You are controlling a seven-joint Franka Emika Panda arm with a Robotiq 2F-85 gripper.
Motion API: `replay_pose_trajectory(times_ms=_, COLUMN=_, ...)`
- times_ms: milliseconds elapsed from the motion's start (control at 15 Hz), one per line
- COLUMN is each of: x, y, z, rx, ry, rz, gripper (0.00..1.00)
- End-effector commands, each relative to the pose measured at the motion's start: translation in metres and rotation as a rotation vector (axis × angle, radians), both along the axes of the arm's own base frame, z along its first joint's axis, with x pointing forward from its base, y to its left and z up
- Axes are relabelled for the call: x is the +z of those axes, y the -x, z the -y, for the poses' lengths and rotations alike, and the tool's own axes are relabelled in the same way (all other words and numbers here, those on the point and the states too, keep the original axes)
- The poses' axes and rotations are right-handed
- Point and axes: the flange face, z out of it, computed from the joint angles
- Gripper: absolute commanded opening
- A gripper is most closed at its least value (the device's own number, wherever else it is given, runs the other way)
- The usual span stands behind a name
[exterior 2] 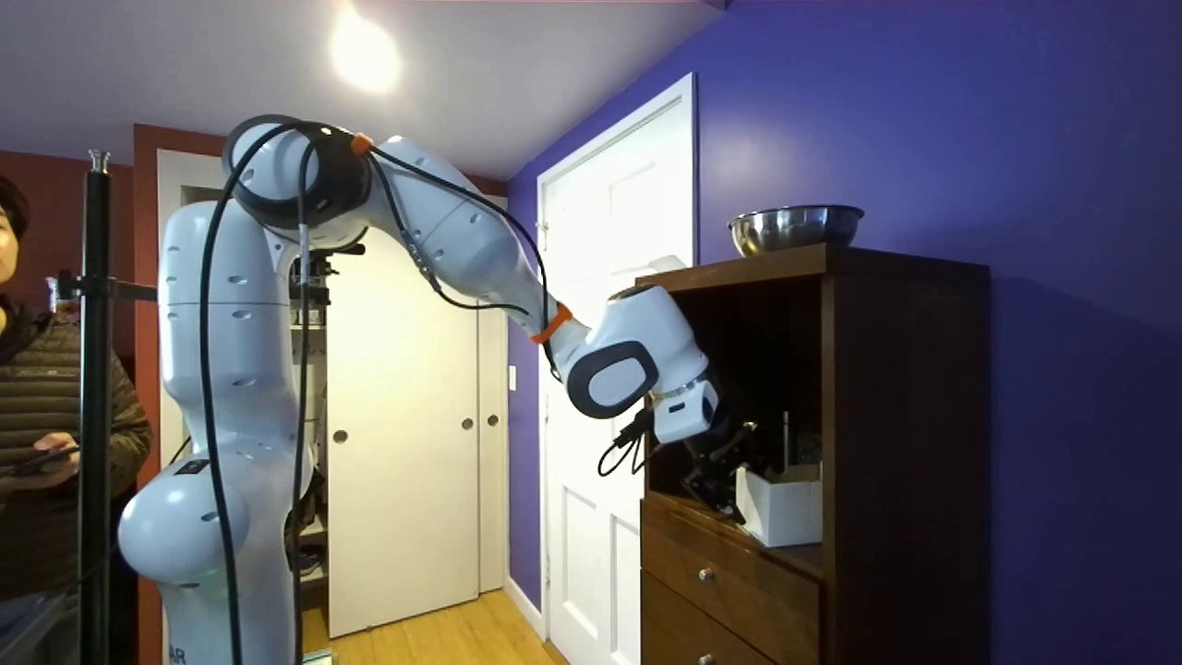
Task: Put the box on top of the shelf
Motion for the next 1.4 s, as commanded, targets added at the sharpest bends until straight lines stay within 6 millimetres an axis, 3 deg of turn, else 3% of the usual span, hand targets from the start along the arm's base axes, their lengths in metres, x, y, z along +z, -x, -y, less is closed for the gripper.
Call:
replay_pose_trajectory(times_ms=0, x=0.012, y=0.000, z=0.009, rx=-0.036, ry=0.013, rz=0.020, gripper=0.27)
replay_pose_trajectory(times_ms=200, x=0.026, y=0.009, z=0.020, rx=-0.047, ry=0.023, rz=0.029, gripper=0.06)
replay_pose_trajectory(times_ms=333, x=0.027, y=0.011, z=0.025, rx=-0.044, ry=0.034, rz=0.012, gripper=0.00)
replay_pose_trajectory(times_ms=600, x=0.026, y=0.015, z=0.026, rx=-0.018, ry=0.038, rz=-0.023, gripper=0.04)
replay_pose_trajectory(times_ms=733, x=0.032, y=0.021, z=0.010, rx=0.122, ry=0.047, rz=-0.046, gripper=0.04)
replay_pose_trajectory(times_ms=933, x=0.053, y=0.037, z=0.004, rx=0.298, ry=0.093, rz=-0.040, gripper=0.04)
replay_pose_trajectory(times_ms=1333, x=0.081, y=0.069, z=0.047, rx=0.552, ry=0.197, rz=-0.159, gripper=0.04)
